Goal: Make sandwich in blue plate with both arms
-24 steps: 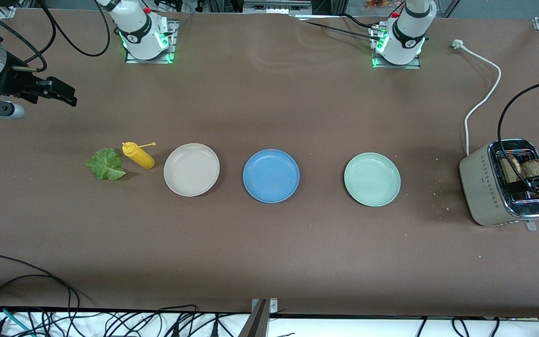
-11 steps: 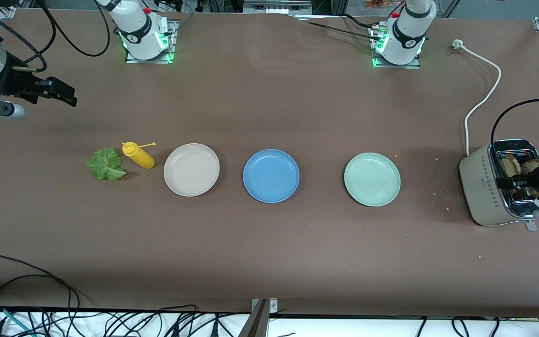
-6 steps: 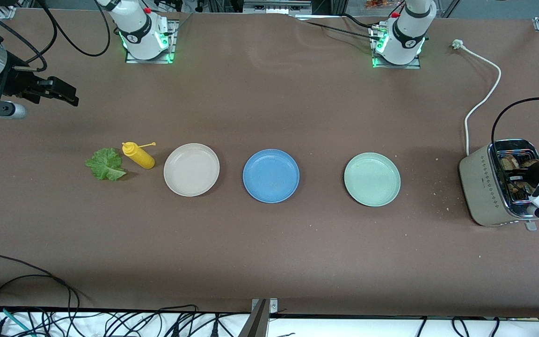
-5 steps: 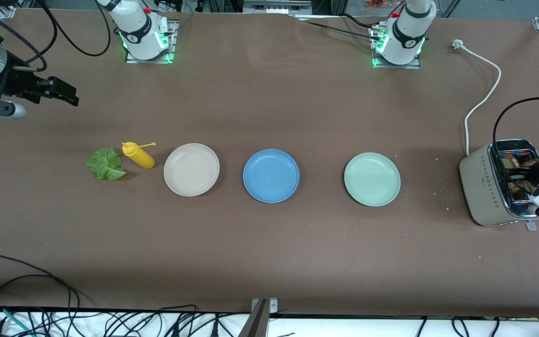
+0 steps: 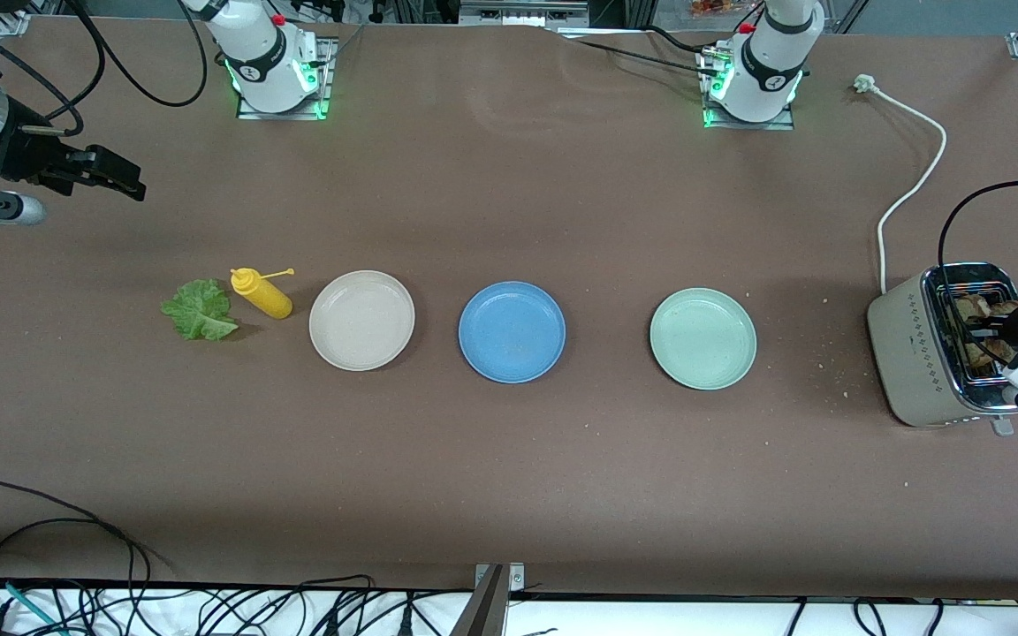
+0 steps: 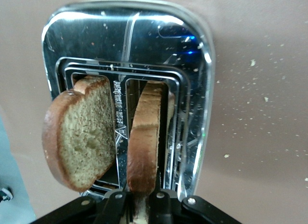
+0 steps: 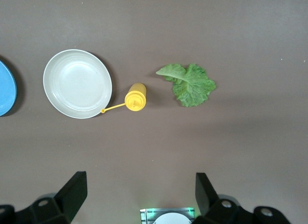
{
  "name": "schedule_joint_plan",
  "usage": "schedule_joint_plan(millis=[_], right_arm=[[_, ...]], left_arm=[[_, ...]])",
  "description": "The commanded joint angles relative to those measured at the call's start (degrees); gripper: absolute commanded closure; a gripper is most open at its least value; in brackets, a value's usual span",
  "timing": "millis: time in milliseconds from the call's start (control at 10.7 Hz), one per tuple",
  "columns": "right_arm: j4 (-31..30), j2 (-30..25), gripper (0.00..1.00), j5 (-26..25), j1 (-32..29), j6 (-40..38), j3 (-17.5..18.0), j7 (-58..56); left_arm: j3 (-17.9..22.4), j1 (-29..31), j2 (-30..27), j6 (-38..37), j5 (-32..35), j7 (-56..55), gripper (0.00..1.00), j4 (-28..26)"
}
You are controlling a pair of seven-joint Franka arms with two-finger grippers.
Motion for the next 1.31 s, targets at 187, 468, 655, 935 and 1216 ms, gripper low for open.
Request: schedule_joint_plan(millis=[187,468,655,935,1216], right_arm=[[0.2,-0.1,0.0,1.1,-0.2,-0.6,-0.1,-0.3],[0.5,-0.1,0.0,1.1,-0.2,-0.5,-0.1,-0.3],[0.5,-0.1,0.0,1.1,-0.2,-0.5,-0.1,-0.2],[0.4,-0.1,0.0,1.2,-0.2,-0.6,-0.1,-0.3],[0.5,-0.1,0.0,1.2,-0.2,-0.5,0.0,-0.2]], left_arm=[[-6.6,-0.2,-6.3,-12.6,0.6,1.1,1.0,3.9],[-9.2,-0.1,-9.8,-16.4,-9.7,-1.3,1.0,5.1],[-9.8,-0.3,-10.8,-17.8,-20.5,-9.5,1.0,4.0],[-11.5,-3.0,-9.6,-13.5,-36.6,-19.0,1.0,0.1],[-11.5,-10.8,-9.3,-0.9,-47.4,-29.8,1.0,-5.7]])
